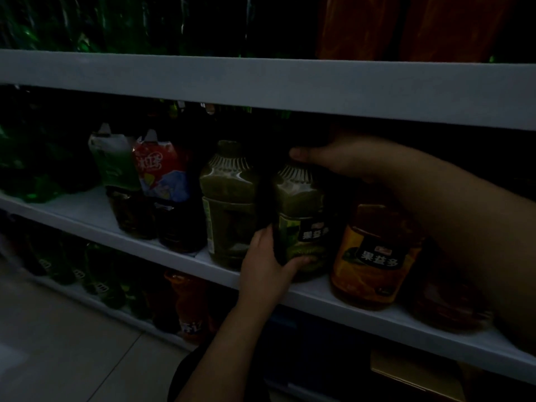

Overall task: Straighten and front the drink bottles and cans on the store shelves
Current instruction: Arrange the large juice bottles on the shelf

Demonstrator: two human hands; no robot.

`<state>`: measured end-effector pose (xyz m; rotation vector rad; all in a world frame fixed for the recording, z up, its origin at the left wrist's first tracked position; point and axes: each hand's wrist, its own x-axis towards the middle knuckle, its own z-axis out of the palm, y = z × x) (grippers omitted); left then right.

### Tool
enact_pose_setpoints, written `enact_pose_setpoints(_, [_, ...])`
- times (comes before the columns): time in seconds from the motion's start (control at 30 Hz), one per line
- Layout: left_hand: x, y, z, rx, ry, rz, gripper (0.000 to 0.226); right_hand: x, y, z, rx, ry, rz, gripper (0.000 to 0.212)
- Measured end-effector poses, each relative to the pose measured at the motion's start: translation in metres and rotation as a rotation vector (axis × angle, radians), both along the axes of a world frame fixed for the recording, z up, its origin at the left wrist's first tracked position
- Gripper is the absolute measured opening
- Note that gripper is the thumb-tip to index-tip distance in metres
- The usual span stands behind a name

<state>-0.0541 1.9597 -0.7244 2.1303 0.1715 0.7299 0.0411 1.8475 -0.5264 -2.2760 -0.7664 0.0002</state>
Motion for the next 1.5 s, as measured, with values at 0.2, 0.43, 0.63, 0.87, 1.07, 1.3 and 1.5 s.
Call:
enact_pose_setpoints(0.2, [-0.024,-0.007,0.005,0.183,-0.014,0.220,0.064,-0.017,0.007,-0.007,0.035,-0.258,-0.093,0.064])
enact_pose_setpoints(0.43, [-0.018,-0.033,0.002,0.018,0.054,0.176,0.116,-0.018,0.010,-0.012,-0.004,-0.212,-0.088,0.047])
enact_pose_setpoints(0.63, [-0.010,-0.037,-0.006,0.026,0.069,0.180,0.122,-0.016,0.001,-0.009,-0.026,-0.222,-0.052,0.049])
enact_pose_setpoints(0.87, [-0.033,0.027,0.007,0.006,-0.274,0.375,0.047,-0.056,-0.009,-0.032,-0.210,-0.843,-0.395,0.046])
enact_pose_setpoints(1.07, [-0.015,0.081,0.013,-0.179,0.003,0.363,0.077,-0.088,-0.003,-0.050,0.016,-1.095,0.019,0.021])
enact_pose_setpoints(1.3, [-0.007,0.084,0.005,-0.414,-0.066,0.134,0.054,-0.060,0.085,-0.034,-0.117,-0.649,-0.070,0.048])
enact_pose_setpoints(1.5, [-0.010,0.085,-0.003,-0.394,-0.079,0.148,0.054,-0.031,0.123,-0.023,-0.222,-0.496,-0.145,0.069])
